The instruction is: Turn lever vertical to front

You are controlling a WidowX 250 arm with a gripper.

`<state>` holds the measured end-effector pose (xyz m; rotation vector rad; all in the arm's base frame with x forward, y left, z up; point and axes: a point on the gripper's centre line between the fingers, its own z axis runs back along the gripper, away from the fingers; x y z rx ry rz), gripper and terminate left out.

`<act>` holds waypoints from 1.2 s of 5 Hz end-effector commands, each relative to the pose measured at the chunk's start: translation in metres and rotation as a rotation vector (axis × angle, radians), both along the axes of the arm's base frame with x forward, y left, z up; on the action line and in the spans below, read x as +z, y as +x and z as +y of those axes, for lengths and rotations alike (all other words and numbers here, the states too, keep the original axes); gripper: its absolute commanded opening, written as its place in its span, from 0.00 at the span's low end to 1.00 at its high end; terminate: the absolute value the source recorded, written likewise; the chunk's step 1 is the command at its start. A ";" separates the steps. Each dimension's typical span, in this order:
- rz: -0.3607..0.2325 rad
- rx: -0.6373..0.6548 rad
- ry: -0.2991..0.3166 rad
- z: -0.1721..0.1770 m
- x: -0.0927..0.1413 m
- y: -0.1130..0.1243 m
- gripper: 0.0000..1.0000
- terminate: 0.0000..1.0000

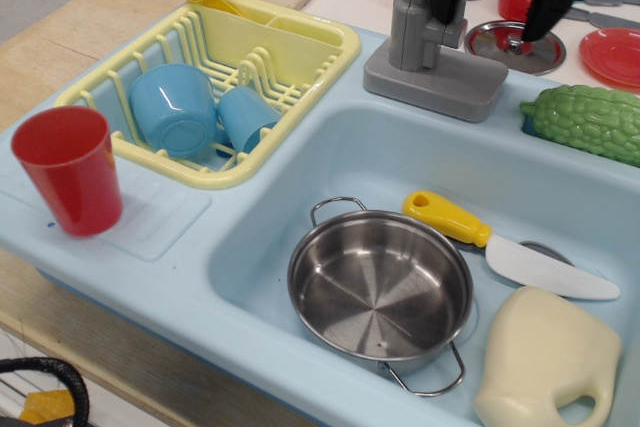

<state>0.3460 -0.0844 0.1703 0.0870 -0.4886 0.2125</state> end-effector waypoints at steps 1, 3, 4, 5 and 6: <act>-0.019 0.029 -0.013 0.009 0.008 0.004 0.00 0.00; -0.036 0.038 -0.028 0.009 0.004 -0.005 0.00 0.00; -0.037 0.062 -0.042 0.009 0.002 -0.015 0.00 0.00; -0.028 0.096 -0.067 0.008 -0.005 -0.030 0.00 0.00; -0.021 0.106 -0.088 0.007 -0.011 -0.039 0.00 0.00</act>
